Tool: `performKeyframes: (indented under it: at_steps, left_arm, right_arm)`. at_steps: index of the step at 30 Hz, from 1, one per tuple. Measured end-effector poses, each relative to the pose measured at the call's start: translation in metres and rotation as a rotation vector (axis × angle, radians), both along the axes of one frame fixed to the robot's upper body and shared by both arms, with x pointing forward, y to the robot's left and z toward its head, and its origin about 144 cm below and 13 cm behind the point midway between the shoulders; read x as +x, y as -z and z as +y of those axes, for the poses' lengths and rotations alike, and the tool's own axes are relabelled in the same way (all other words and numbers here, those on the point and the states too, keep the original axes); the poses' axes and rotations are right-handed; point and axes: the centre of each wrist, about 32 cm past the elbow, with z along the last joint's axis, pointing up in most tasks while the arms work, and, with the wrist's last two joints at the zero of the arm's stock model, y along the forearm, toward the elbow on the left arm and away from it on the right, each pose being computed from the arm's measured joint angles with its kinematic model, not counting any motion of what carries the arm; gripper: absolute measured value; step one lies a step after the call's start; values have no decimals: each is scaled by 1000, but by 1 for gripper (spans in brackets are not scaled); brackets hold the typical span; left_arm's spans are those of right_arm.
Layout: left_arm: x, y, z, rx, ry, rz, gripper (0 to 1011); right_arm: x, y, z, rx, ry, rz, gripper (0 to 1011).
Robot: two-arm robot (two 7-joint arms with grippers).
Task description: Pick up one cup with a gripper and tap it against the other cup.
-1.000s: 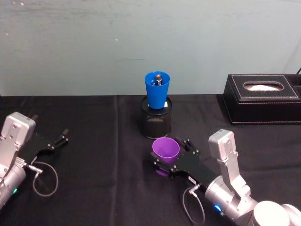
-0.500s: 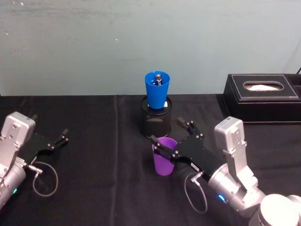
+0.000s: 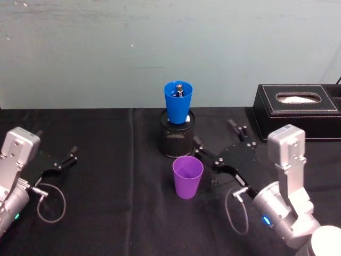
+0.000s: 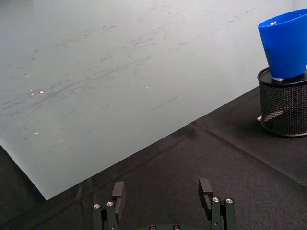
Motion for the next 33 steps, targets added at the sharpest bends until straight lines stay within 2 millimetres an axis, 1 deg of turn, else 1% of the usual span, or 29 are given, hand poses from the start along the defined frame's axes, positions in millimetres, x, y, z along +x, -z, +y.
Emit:
performKeyframes:
  at_steps: [6,15,22,33]
  left_arm:
    - [0,0,0,0,0,0,1000]
    - [0,0,0,0,0,0,1000]
    - [0,0,0,0,0,0,1000]
    - [0,0,0,0,0,0,1000]
  right_arm:
    - [-8,2,-9,10,68,13,1002]
    - [-10,11,-20,6,132,61,1002]
    - [-10,19,-21,2,160,108,1002]
    - [-9,20,-21,2,161,115,1002]
